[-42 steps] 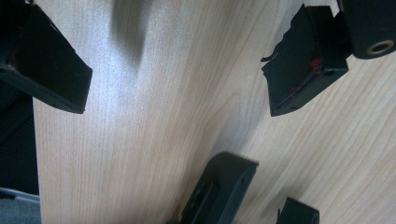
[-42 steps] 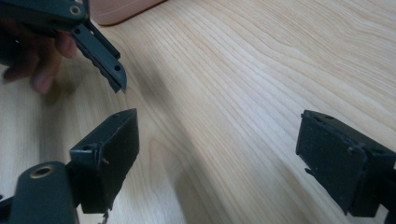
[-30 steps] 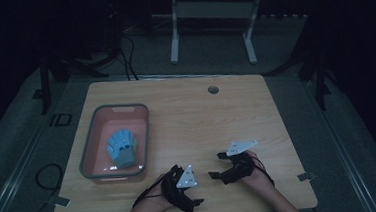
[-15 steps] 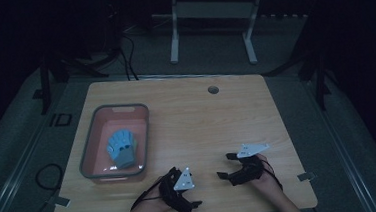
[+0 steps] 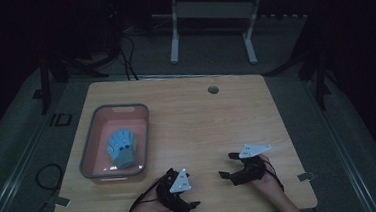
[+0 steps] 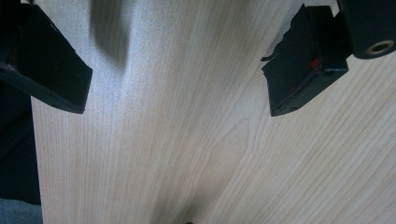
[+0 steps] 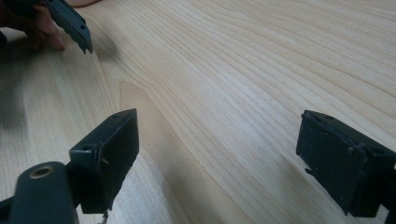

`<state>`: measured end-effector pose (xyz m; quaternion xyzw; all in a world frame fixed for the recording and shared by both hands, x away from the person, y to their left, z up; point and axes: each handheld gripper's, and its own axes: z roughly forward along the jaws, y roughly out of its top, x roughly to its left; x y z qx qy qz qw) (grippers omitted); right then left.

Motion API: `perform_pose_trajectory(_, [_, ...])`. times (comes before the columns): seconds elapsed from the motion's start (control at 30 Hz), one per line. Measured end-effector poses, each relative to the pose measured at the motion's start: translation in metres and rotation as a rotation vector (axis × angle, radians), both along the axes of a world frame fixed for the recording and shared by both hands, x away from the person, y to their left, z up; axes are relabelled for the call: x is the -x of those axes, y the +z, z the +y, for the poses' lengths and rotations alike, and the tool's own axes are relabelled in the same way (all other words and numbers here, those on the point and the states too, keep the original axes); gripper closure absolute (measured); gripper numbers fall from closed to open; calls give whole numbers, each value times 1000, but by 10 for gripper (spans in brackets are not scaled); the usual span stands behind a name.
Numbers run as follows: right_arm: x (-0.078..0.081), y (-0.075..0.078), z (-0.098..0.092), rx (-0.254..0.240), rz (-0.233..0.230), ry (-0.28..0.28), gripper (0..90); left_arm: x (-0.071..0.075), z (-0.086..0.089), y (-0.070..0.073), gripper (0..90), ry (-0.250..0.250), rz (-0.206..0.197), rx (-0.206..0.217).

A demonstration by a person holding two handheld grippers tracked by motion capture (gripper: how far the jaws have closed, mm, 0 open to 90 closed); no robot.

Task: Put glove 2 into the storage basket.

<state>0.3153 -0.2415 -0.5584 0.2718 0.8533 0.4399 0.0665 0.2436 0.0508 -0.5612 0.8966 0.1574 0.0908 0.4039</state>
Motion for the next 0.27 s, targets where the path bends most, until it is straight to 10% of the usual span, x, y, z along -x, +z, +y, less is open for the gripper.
perform_pose_trajectory(0.27, [0, 0, -1, -10, 2, -2, 133, -1, 1, 0, 75, -1, 0, 6])
